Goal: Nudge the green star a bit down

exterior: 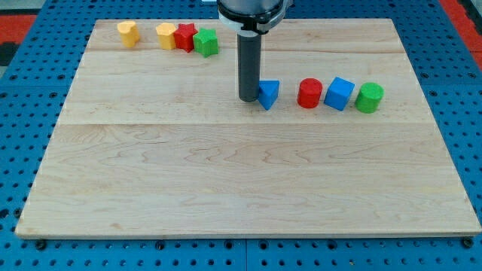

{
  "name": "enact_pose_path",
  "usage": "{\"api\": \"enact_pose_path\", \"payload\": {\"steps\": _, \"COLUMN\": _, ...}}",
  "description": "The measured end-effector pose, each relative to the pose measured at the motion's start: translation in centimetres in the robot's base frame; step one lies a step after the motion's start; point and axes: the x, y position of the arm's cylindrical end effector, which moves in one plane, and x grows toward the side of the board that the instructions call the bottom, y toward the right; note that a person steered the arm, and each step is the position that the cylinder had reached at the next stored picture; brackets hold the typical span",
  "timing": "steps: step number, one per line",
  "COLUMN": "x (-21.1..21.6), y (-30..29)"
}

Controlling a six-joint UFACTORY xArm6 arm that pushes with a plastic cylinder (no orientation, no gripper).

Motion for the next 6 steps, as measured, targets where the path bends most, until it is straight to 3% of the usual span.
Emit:
{"api": "enact_pose_path", "payload": {"steps": 2, "x": 0.0, "y": 2.5}}
{"api": "enact_pose_path", "payload": {"steps": 3, "x": -2.5, "y": 2.2}}
{"api": "enact_pose_path", "payload": {"steps": 4, "x": -9.4, "y": 3.7}}
{"api": "enact_pose_path", "payload": {"steps": 5, "x": -13.2, "y": 6.5}}
{"api": "enact_pose_path", "payload": {"steps": 6, "x": -18.1, "y": 1.5}}
